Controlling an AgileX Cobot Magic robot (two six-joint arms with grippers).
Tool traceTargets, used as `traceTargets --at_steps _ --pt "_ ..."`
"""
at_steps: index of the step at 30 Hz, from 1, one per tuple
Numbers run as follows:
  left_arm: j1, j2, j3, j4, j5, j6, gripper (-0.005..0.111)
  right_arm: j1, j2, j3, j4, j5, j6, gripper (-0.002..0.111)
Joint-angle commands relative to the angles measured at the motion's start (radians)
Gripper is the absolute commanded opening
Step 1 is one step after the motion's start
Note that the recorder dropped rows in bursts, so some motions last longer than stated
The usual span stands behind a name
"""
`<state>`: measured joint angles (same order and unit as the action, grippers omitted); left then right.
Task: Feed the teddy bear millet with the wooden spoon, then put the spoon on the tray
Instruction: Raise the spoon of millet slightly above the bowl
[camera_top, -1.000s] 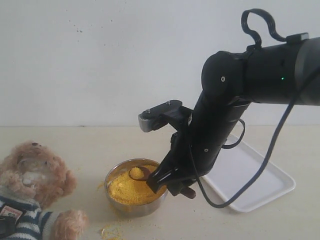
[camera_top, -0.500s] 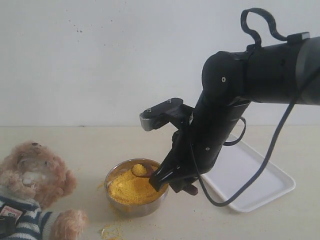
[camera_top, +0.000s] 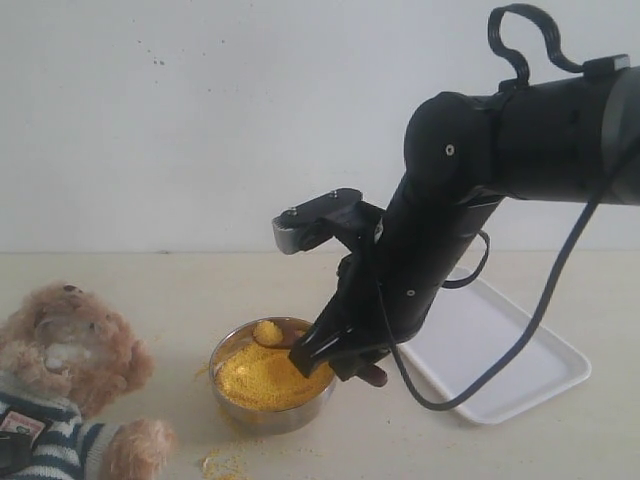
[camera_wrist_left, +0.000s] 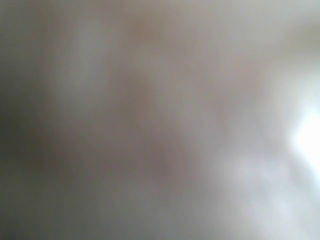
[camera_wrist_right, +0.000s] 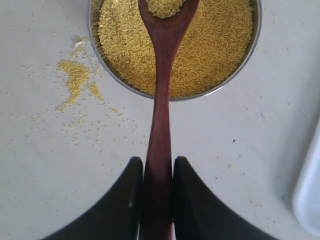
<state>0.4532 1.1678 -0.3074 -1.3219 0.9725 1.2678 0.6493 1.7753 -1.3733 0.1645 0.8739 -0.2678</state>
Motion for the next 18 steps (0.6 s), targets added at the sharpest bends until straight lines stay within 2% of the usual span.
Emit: traceTargets --at_steps 1,3,7,10,13,15,18 --pt "0.001 -0.007 0.002 -0.023 0.009 0.005 0.004 0.001 -0.012 0.002 0.002 0.011 0.032 0.000" --pt "0.001 -0.007 0.002 -0.023 0.009 0.005 0.004 0.001 -0.012 0.002 0.027 0.024 -0.038 0.000" --pt "0.001 -0.007 0.002 -0.023 0.009 0.005 0.004 -0.003 -0.011 0.002 -0.002 0.012 0.044 0.000" --pt "0.001 -0.007 0.002 -0.023 0.009 0.005 0.004 -0.001 -0.011 0.002 -0.005 0.026 -0.007 0.000" --pt "0.001 -0.007 0.002 -0.023 0.009 0.005 0.004 -0.001 -0.015 0.002 -0.007 0.018 0.055 0.000" --pt "0.001 -0.007 0.002 -0.023 0.009 0.005 0.004 -0.001 -0.021 0.002 0.032 0.026 -0.023 0.000" --pt "0.001 -0.007 0.002 -0.023 0.009 0.005 0.004 -0.003 -0.021 0.002 0.002 0.011 0.041 0.000"
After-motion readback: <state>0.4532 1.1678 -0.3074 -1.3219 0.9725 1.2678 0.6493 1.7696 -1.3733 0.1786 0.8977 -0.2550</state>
